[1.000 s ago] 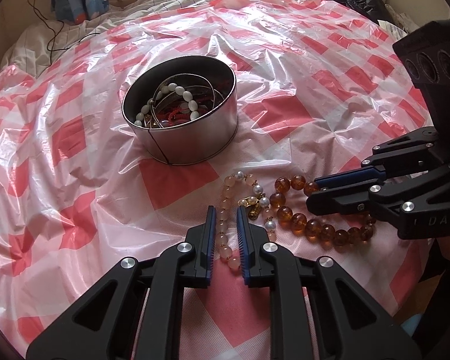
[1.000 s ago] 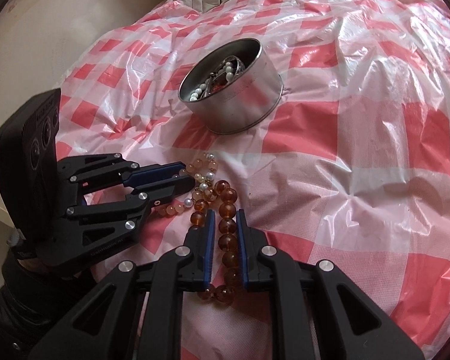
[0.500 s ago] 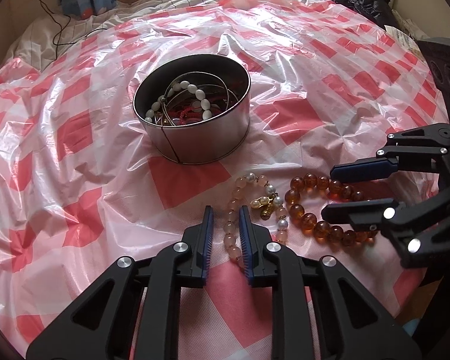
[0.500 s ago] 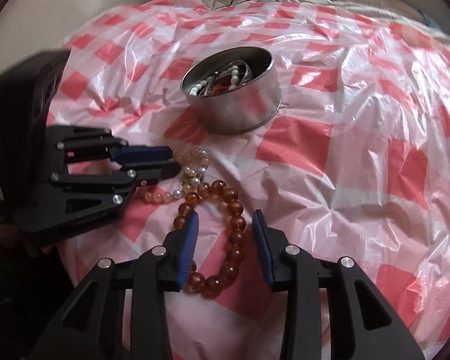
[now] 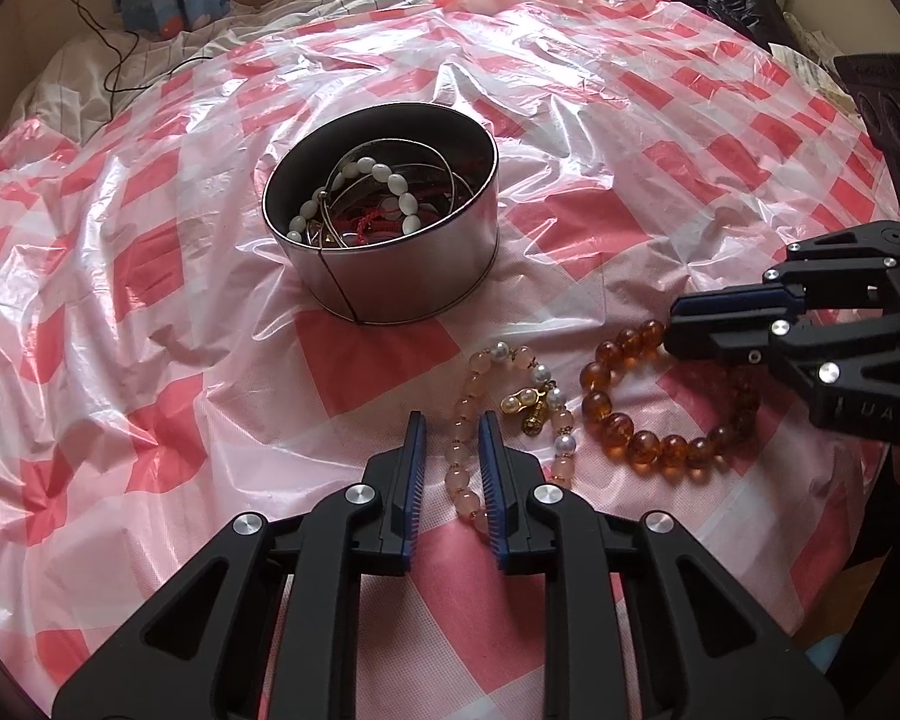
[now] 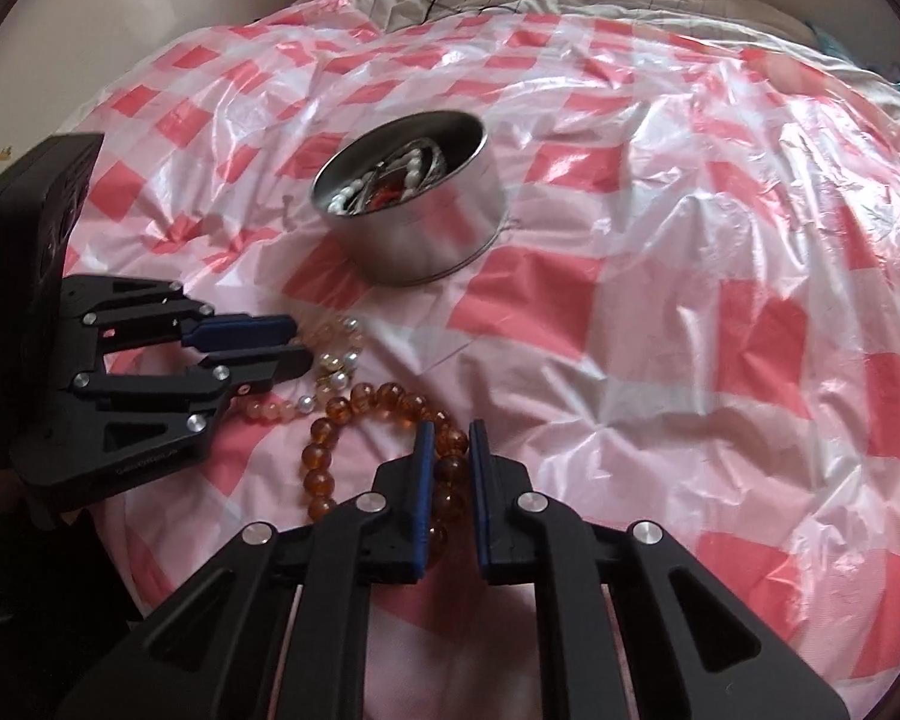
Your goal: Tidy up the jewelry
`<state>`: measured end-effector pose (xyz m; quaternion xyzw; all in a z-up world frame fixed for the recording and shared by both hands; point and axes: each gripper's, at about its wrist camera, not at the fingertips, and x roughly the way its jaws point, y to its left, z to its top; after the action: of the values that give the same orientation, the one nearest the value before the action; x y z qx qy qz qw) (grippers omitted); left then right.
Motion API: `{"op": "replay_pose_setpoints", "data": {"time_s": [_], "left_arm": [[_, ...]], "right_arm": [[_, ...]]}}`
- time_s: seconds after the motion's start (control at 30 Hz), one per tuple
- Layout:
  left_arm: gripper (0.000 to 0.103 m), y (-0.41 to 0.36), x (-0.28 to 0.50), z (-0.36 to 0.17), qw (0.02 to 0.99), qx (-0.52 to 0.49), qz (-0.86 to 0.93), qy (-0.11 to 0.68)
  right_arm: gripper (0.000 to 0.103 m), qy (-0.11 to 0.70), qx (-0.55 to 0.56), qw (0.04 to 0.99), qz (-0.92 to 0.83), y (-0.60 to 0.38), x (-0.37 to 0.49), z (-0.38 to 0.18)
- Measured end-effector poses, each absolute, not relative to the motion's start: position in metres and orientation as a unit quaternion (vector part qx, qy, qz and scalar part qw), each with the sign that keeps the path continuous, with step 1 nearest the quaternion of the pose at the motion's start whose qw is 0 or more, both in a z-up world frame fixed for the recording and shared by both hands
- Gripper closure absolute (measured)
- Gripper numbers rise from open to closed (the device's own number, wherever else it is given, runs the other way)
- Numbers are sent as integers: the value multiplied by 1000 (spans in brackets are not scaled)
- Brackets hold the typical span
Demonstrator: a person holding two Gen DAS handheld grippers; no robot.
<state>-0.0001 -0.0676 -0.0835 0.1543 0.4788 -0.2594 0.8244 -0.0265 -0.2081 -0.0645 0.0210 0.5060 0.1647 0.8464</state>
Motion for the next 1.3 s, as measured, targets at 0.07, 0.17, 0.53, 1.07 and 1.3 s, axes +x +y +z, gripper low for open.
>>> {"op": "replay_pose_setpoints", "data": {"time_s": [0.07, 0.17, 0.53, 1.07, 1.3], "left_arm": [[86, -68, 0, -84, 824, 155, -259, 479], [82, -67, -1, -85, 826, 158, -255, 478], [57, -63, 2, -85, 832, 160, -233, 477], [87, -68, -3, -84, 827, 168, -254, 473], [95, -70, -4, -82, 828, 174, -256, 468]], "right_arm": [[90, 519, 35, 835, 179, -209, -25, -68], [85, 519, 9, 835, 181, -200, -27, -70], [91, 524, 123, 820, 194, -227, -20, -76], [91, 532, 159, 803, 217, -228, -19, -79], [91, 518, 237, 785, 243, -242, -18, -79]]}}
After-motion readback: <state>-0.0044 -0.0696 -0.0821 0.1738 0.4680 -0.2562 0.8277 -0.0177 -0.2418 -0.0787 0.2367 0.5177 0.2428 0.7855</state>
